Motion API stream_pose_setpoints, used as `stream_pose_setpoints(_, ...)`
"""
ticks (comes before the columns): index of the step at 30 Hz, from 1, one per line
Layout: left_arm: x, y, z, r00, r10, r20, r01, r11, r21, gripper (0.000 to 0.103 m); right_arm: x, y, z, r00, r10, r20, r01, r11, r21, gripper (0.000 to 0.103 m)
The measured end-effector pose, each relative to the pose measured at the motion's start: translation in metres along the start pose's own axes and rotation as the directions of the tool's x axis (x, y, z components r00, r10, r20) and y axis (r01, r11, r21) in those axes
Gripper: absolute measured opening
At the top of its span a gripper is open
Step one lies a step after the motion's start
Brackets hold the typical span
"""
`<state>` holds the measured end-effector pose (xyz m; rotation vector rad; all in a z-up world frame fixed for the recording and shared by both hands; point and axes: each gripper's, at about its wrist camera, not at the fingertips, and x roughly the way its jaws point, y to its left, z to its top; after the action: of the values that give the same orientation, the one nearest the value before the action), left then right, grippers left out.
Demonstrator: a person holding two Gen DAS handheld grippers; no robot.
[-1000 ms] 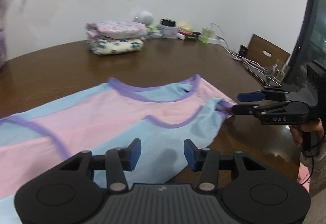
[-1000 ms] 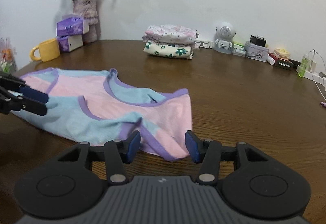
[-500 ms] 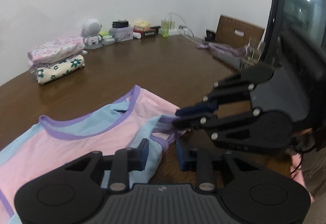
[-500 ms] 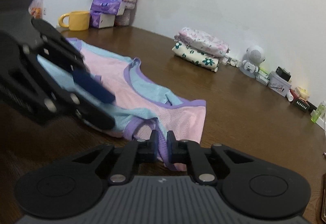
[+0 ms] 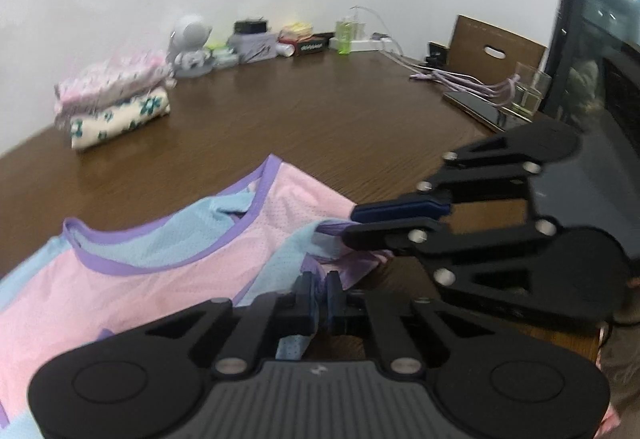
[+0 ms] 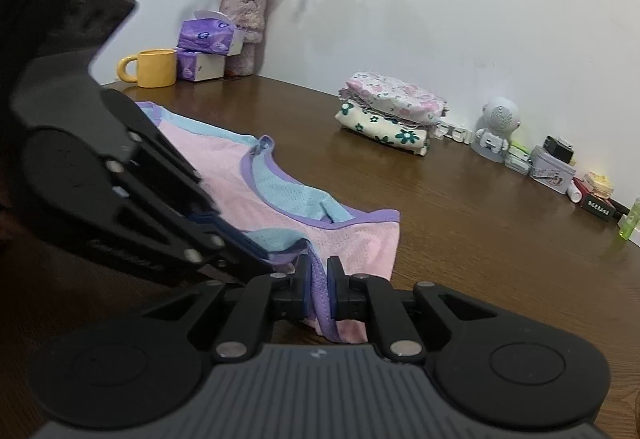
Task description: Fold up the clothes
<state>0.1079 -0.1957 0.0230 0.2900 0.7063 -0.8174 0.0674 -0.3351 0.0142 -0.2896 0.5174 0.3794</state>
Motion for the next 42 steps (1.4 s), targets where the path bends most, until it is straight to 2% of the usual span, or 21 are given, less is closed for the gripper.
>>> stream_pose_setpoints(13,-0.001,-0.016,-0.016,1.0,-0.031,-0.004,0.031,0.987,0.157,0.005,0.019,-0.007,-0.008,0.997,-0.046,-0.062,0.049,0.998,0.037,0.008)
stream_pose_setpoints(18,0.003,-0.013,-0.017,0.999,-0.048,-0.006,0.048,0.987,0.151,0.01,0.018,-0.009,-0.009,0.997,-0.045,-0.07,0.049,0.997,0.064,0.012)
stream_pose_setpoints(19,0.003,-0.012,-0.017,0.999,-0.052,-0.003,0.052,0.988,0.148,0.01,0.017,-0.011,-0.009,0.997,-0.039,-0.068,0.044,0.996,0.082,0.016)
stream_pose_setpoints(20,0.003,-0.012,-0.018,0.999,-0.053,-0.001,0.053,0.988,0.147,0.01,0.012,-0.015,-0.008,0.998,-0.029,-0.056,0.035,0.993,0.113,0.02)
stream_pose_setpoints(24,0.003,-0.01,-0.019,0.998,-0.056,0.007,0.055,0.988,0.147,0.009,-0.007,-0.022,-0.006,1.0,0.006,-0.004,-0.005,0.981,0.194,0.022)
stream_pose_setpoints(28,0.001,-0.013,-0.021,0.998,-0.062,0.018,0.058,0.983,0.174,0.007,-0.006,-0.011,-0.009,1.0,-0.002,-0.03,0.007,0.989,0.146,0.022)
stream_pose_setpoints(31,-0.002,-0.015,-0.024,0.998,-0.06,0.018,0.056,0.978,0.2,0.007,0.001,-0.007,-0.011,0.998,-0.018,-0.053,0.024,0.992,0.128,0.008)
stream_pose_setpoints(33,-0.001,-0.014,-0.024,0.998,-0.062,0.016,0.058,0.978,0.202,0.007,0.004,-0.01,-0.012,0.997,-0.049,-0.061,0.057,0.989,0.137,0.008)
stream_pose_setpoints(38,-0.002,-0.011,-0.024,0.997,-0.075,0.023,0.069,0.981,0.18,0.007,0.007,-0.022,-0.015,0.997,-0.041,-0.06,0.053,0.973,0.223,0.011)
stream_pose_setpoints(40,-0.003,-0.007,-0.023,0.996,-0.083,0.031,0.078,0.985,0.153,0.007,0.005,-0.015,-0.015,0.998,-0.036,-0.058,0.045,0.983,0.178,0.014)
stream_pose_setpoints(42,-0.005,-0.003,-0.023,0.995,-0.088,0.042,0.082,0.988,0.13,0.007,0.002,-0.004,-0.014,0.998,-0.041,-0.055,0.048,0.991,0.124,0.021)
